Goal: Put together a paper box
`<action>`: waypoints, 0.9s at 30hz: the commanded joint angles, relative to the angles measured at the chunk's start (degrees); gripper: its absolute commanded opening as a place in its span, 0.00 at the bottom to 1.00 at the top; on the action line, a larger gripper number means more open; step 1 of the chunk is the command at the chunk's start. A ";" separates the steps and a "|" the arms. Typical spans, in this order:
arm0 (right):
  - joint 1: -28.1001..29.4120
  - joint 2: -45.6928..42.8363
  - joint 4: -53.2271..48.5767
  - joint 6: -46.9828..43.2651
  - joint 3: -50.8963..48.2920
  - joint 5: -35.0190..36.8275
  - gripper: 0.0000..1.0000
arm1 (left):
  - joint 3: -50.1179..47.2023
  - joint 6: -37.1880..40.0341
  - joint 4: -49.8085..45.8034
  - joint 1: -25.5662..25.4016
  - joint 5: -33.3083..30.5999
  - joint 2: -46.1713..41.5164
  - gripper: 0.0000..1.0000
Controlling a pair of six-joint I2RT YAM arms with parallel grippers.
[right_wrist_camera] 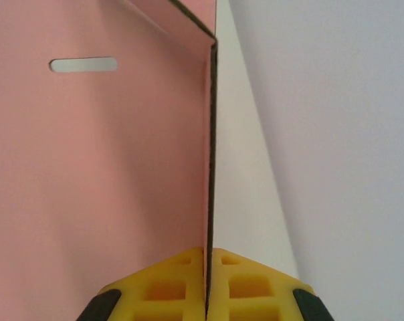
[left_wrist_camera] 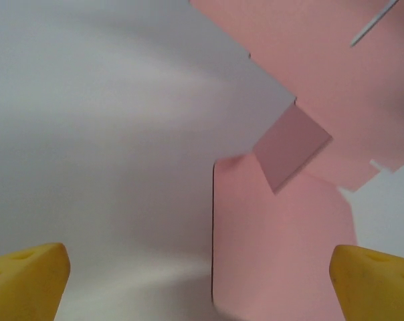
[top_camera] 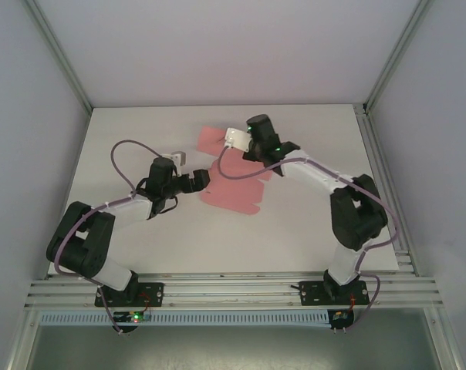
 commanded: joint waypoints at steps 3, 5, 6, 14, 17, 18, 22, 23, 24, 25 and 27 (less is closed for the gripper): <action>-0.85 -4.56 -13.91 3.09 0.56 -17.85 0.00 | 4.42 12.06 7.45 1.44 4.36 1.67 1.00; -1.02 -4.82 -13.68 4.29 0.72 -18.21 0.00 | 8.78 13.76 2.66 1.67 11.46 4.09 1.00; -1.02 -4.75 -13.55 4.80 1.00 -17.92 0.00 | 10.13 13.78 2.55 1.57 16.66 5.51 1.00; -1.63 -3.32 -13.39 9.03 4.40 -16.16 0.00 | 11.00 15.27 2.69 -2.20 19.54 9.12 1.00; -1.98 -4.13 -13.16 9.88 4.43 -15.67 0.00 | 9.19 14.51 2.56 -2.17 17.78 8.96 1.00; -2.14 -4.48 -13.31 9.77 4.40 -16.25 0.00 | 8.78 13.93 2.74 -2.16 17.23 9.09 1.00; -1.65 -5.38 -13.89 10.04 3.77 -18.31 0.00 | 8.92 10.69 4.55 -2.17 14.27 10.90 0.81; -1.44 -5.51 -13.77 10.35 3.63 -18.07 0.00 | 9.32 9.47 5.19 -2.15 13.51 11.34 0.70; -1.37 -5.60 -13.81 10.37 3.75 -17.51 0.00 | 9.58 8.85 5.66 -2.20 13.25 11.78 0.59; -1.28 -5.60 -13.62 10.33 3.68 -16.87 0.00 | 9.93 8.33 6.02 -2.22 13.00 12.11 0.49; -1.26 -5.50 -13.68 10.38 3.82 -15.15 0.00 | 10.59 7.45 5.54 -2.16 11.76 12.42 0.45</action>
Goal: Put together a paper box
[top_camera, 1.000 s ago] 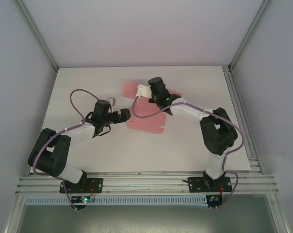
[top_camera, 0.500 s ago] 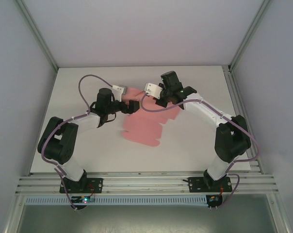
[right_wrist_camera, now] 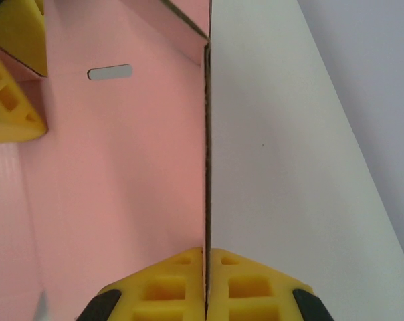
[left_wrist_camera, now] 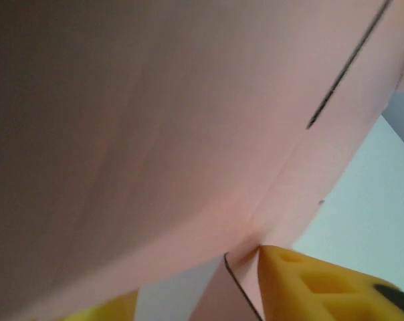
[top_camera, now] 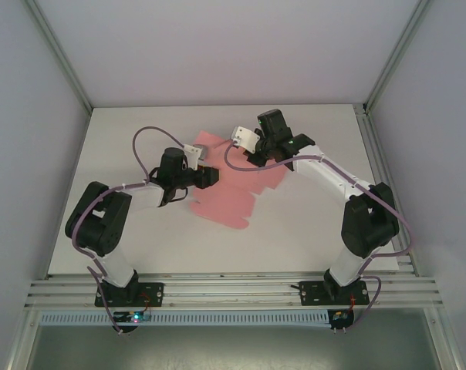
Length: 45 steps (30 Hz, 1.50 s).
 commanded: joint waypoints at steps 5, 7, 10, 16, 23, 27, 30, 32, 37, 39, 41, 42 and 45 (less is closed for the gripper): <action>2.81 -2.43 -0.93 0.16 -0.13 1.84 0.00 | 3.53 -5.67 -0.21 -0.97 -6.67 1.96 0.30; 4.90 -3.13 -1.16 -0.33 -1.44 2.05 0.00 | 3.83 -8.22 1.66 -1.17 -5.38 2.55 0.26; 7.15 -3.36 -1.51 0.91 -2.92 -0.19 0.00 | 4.50 -11.13 2.91 -1.72 -4.63 2.88 0.25; 11.82 -0.94 -1.67 1.33 -5.90 0.36 0.00 | 7.61 -14.75 -5.87 -2.16 -13.01 3.74 0.25; 14.00 4.92 8.32 1.79 -8.83 23.08 0.00 | 4.18 -12.43 -15.90 -2.16 -21.38 0.81 0.48; 13.63 7.07 8.66 -1.17 -7.50 26.25 0.00 | 1.47 -11.51 -25.02 -2.16 -28.26 -3.46 0.52; 13.43 8.74 8.51 -3.10 -6.16 26.13 0.00 | -1.52 -11.26 -28.10 -2.16 -29.65 -8.34 0.55; 13.13 10.14 7.84 -3.98 -4.97 26.06 0.00 | -2.71 -11.26 -31.03 -2.16 -31.37 -12.25 0.55; 13.17 12.65 10.02 -6.62 -4.88 28.09 0.00 | -2.39 -13.15 -39.01 -1.77 -41.39 -18.86 0.62; 13.51 11.64 13.84 -7.40 -7.79 28.75 0.00 | -1.39 -13.99 -41.13 -1.21 -44.46 -19.35 0.63; 14.14 9.54 19.66 -10.08 -12.32 29.68 0.00 | -1.13 -13.84 -40.83 -0.18 -44.91 -19.29 0.67; 14.59 8.25 24.26 -11.76 -15.20 30.77 0.00 | -1.02 -13.72 -40.19 0.48 -44.70 -18.99 0.69; 15.06 4.87 34.96 -15.47 -21.47 31.17 0.00 | -0.44 -13.75 -37.57 2.74 -43.27 -17.64 0.77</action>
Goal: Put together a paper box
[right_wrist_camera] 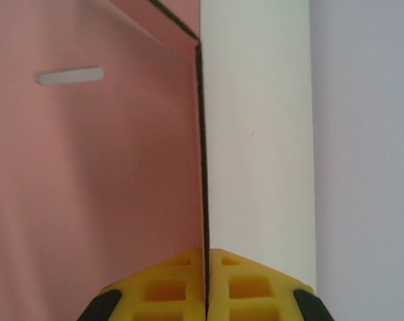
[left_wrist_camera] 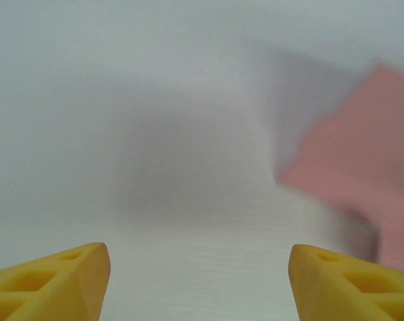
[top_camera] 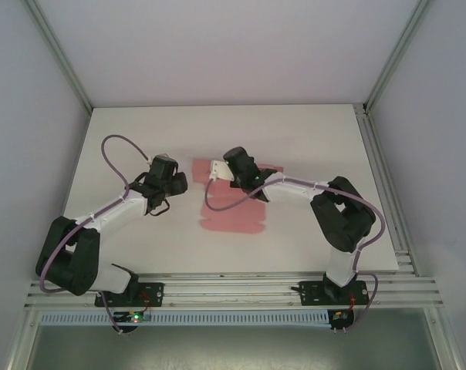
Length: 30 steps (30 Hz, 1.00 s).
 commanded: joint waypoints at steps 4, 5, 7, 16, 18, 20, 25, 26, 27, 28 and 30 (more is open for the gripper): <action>0.93 -3.88 16.56 -7.08 -9.73 0.17 0.00 | 5.33 -0.04 1.64 5.50 0.82 5.63 0.79; 1.11 -3.81 19.71 -8.18 -10.63 1.51 0.00 | 6.10 0.34 2.80 6.09 1.91 6.86 0.79; 1.16 -4.04 24.06 -9.77 -11.58 2.98 0.00 | 7.36 0.52 5.01 6.73 5.03 9.32 0.78; 0.94 -8.34 17.76 -8.78 -10.75 -3.37 0.00 | 14.03 5.02 13.41 7.99 16.72 21.18 0.65; 0.80 -7.83 16.19 -8.64 -10.20 -3.49 0.00 | 15.27 6.00 15.69 7.94 20.69 23.20 0.61; 0.63 -6.73 16.28 -8.91 -9.96 -2.52 0.00 | 14.30 7.23 20.01 7.96 25.54 23.79 0.58; -0.29 -4.07 17.77 -8.39 -8.82 -0.32 0.00 | 7.47 8.70 29.68 7.78 35.99 21.36 0.51; -0.38 -3.73 17.79 -8.31 -8.71 -0.23 0.00 | 5.86 9.15 31.37 7.67 37.67 20.53 0.51; -0.51 -3.44 17.66 -8.36 -8.53 -0.13 0.00 | 4.52 9.96 32.44 7.58 39.30 19.69 0.51; -0.51 -3.09 17.73 -8.35 -8.29 0.28 0.00 | 3.44 10.54 33.52 7.47 40.84 18.97 0.51; -0.51 -2.43 17.72 -8.27 -7.76 1.07 0.00 | 1.66 11.47 35.87 6.94 44.84 17.89 0.51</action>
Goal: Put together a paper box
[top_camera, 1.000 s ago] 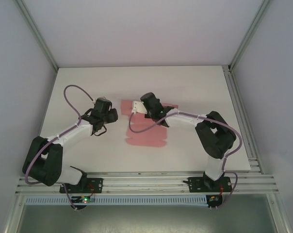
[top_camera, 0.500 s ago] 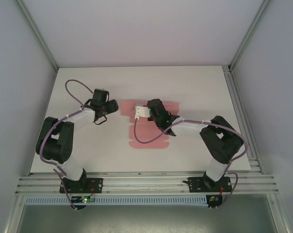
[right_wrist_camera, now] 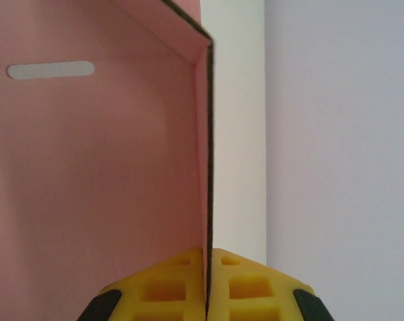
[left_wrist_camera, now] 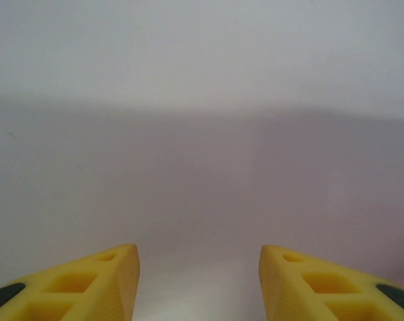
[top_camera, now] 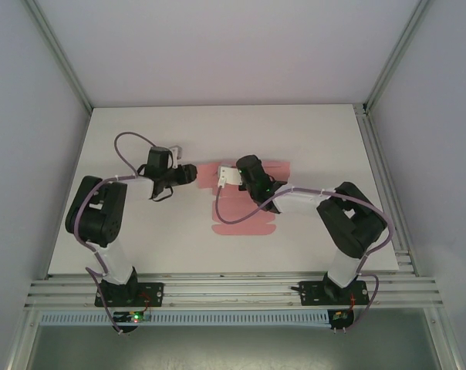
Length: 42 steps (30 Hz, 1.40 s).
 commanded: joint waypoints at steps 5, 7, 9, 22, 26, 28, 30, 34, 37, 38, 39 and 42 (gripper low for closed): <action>0.73 1.40 1.16 2.33 2.39 -0.02 0.00 | -2.12 4.86 11.19 -3.75 16.65 -3.66 0.43; 0.65 1.26 1.15 2.20 2.01 0.38 0.00 | -2.73 3.45 12.19 -3.98 17.12 -3.83 0.43; 0.56 1.05 1.06 1.77 1.52 0.71 0.00 | -3.98 3.10 13.17 -4.11 17.36 -4.47 0.44; 0.38 0.31 -0.24 2.25 0.51 -0.66 0.00 | -7.94 0.80 13.44 -5.10 17.03 -8.50 0.50; 0.21 -0.21 -1.00 2.29 0.32 -1.20 0.00 | -8.48 -1.14 19.10 -5.11 21.94 -7.58 0.55; 0.12 -0.44 -1.05 2.57 0.15 -1.52 0.00 | -7.13 -1.96 20.62 -5.10 25.81 -5.74 0.57; 0.00 -0.48 -1.21 2.69 0.14 -1.62 0.00 | -5.95 -2.90 21.09 -5.05 28.88 -4.15 0.57; -0.23 -0.83 -1.78 2.75 -0.20 -1.80 0.00 | -8.20 -2.35 22.53 -5.04 27.45 -5.80 0.68; -0.41 -1.02 -2.34 2.99 -0.12 -2.60 0.00 | -7.65 -0.13 18.20 -5.07 26.36 -7.08 0.76; -0.41 -1.17 -2.73 2.97 -0.05 -2.93 0.00 | -7.40 0.62 16.30 -5.11 25.72 -7.46 0.76; -0.41 -1.33 -2.84 3.11 -0.05 -3.24 0.00 | -7.61 0.97 15.99 -5.07 25.52 -7.86 0.77; -0.49 -1.54 -3.77 3.11 0.07 -3.50 0.00 | -8.45 2.78 14.62 -5.09 25.06 -9.60 0.80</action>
